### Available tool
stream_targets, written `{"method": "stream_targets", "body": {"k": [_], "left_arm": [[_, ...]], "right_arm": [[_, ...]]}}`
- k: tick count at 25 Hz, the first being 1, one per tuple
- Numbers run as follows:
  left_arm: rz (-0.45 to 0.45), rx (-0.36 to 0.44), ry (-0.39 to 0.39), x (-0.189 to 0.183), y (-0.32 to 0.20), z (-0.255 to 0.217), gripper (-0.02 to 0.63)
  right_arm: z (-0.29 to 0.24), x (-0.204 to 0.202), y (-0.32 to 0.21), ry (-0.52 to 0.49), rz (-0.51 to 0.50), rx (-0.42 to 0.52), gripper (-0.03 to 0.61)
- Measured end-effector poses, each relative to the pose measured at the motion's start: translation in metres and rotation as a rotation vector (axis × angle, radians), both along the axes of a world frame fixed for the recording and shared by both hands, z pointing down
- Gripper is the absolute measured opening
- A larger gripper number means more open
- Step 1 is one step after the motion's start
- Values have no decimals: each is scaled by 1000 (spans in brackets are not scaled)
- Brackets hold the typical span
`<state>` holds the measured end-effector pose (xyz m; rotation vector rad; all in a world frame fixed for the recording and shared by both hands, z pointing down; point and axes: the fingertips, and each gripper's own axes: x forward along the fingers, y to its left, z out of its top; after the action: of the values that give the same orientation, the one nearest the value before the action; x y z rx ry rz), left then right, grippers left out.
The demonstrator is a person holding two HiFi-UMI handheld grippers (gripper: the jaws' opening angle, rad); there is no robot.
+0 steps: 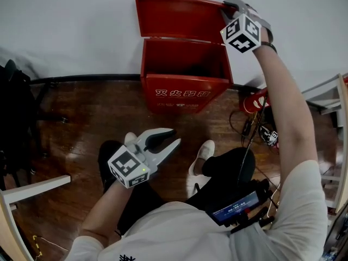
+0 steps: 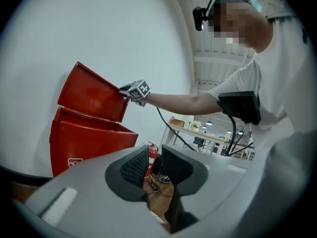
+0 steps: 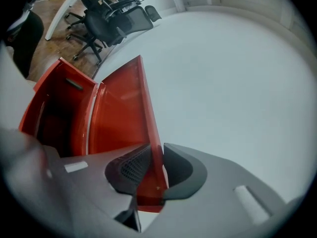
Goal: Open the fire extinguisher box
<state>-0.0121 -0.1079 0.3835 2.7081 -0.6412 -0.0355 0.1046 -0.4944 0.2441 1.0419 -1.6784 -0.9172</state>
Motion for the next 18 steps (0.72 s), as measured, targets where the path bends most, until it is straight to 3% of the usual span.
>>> {"method": "stream_targets", "body": {"k": [14,16,18], "left_arm": [[1,-19,-8,-3,0,7,80],[-4,-18,-16,-5,-2,8,80],[-9,-15,-24,-7,-4,9,80]], "right_arm": [[1,2,-29,-85,79,-11,85],[3,2,-31,-109,84,-37,146],[4,2,-29,-139,86,-54,150]]}}
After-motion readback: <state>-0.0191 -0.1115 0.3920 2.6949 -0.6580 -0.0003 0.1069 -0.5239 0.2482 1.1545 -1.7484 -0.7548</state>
